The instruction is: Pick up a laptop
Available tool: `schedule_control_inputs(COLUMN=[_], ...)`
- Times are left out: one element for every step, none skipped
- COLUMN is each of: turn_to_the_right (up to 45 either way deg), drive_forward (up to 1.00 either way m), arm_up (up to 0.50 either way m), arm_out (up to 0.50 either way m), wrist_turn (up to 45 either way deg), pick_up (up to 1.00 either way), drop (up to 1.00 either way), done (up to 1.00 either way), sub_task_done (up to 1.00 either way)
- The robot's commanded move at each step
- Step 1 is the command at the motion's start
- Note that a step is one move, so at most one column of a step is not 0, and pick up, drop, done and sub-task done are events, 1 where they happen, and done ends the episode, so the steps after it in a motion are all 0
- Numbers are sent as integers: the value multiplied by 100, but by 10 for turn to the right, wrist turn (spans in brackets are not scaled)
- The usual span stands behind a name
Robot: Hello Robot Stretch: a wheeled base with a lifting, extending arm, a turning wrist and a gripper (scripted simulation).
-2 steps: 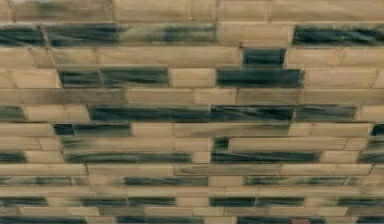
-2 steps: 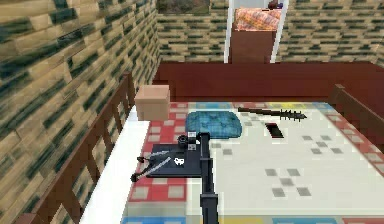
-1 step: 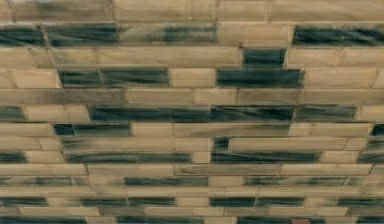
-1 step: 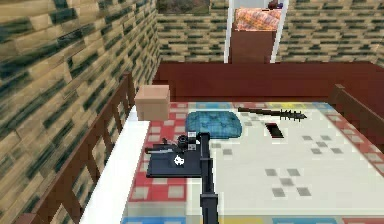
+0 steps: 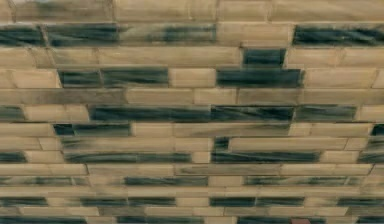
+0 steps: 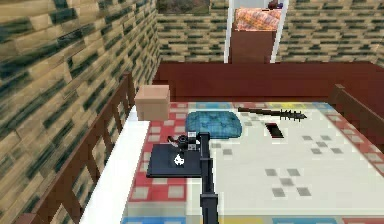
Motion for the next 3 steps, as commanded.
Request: schedule_control_inputs(turn_to_the_right=[0,0,0], drive_forward=[0,0,0], arm_up=[-30,0,10], arm_out=[0,0,0], wrist_turn=[0,0,0], pick_up=[0,100,0], drop=[0,0,0], done=[0,0,0], sub_task_done=[0,0,0])
